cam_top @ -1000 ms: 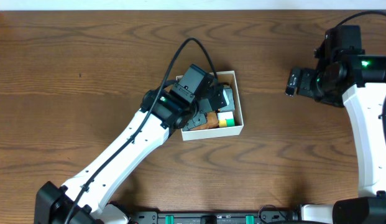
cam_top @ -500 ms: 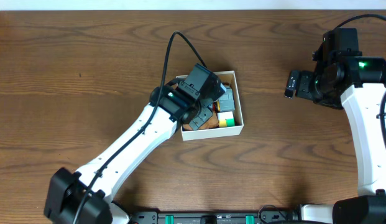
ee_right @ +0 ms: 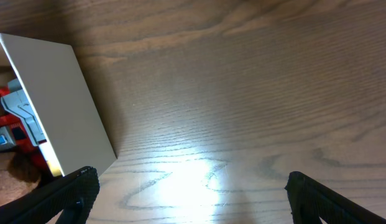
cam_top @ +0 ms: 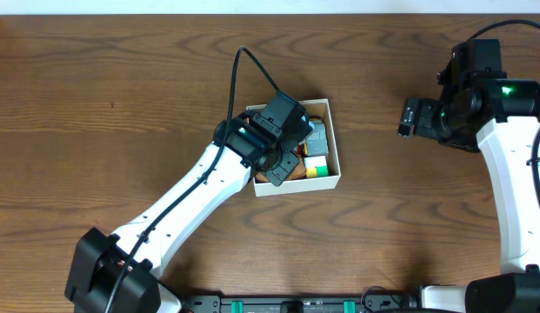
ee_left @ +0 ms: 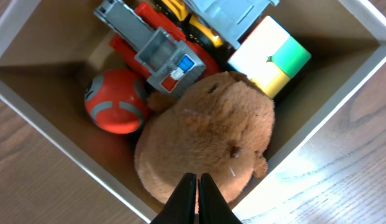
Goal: Pack container
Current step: 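Press the plush hamster down into the box's front-left gap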
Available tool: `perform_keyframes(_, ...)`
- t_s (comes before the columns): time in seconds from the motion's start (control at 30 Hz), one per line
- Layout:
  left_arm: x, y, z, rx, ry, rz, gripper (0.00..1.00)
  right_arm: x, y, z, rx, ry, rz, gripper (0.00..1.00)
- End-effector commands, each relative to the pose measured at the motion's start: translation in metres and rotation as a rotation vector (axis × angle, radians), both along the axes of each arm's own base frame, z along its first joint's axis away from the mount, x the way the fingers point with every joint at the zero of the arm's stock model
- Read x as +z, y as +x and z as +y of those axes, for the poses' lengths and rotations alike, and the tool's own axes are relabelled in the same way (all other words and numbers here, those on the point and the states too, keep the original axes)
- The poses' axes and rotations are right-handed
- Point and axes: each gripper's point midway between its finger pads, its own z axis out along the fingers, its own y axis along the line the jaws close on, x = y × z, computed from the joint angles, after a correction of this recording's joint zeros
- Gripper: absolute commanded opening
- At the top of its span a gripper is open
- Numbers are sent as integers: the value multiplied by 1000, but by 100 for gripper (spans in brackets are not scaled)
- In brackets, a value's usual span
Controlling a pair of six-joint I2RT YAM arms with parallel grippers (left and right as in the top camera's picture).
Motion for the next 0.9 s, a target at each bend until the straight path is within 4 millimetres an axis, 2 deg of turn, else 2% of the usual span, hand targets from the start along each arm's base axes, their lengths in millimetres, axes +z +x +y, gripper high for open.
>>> perform_keyframes(0.0,-3,-2,-3,5,-14,26,6,0,0,-5,-2,-10,-1,99)
perform_keyframes(0.2,-11,-7,0,5,1,47,6,0,0,-5,-2,-10,-1,99)
perform_keyframes(0.37,-28,-14,4,10,16,82,6,0,0,-5,-2,-10,-2,99)
perform_keyframes(0.43,-34,-19,-3,-4,-20,107,6,0,0,-5,-2,-10,-1,99)
perform_keyframes(0.57,-51,-28,-30,-34,-164,175,6,0,1,-5,-2,-10,-3,99)
perform_keyframes(0.67,-72,-32,-44,-47,-199,217,6,0,1,-5,-2,-10,-3,99)
perform_keyframes(0.77,-95,-39,-46,-53,-161,265,6,0,0,-5,-2,-10,0,99)
perform_keyframes(0.87,-105,-42,-44,-52,-141,288,6,0,0,-5,-2,-10,0,99)
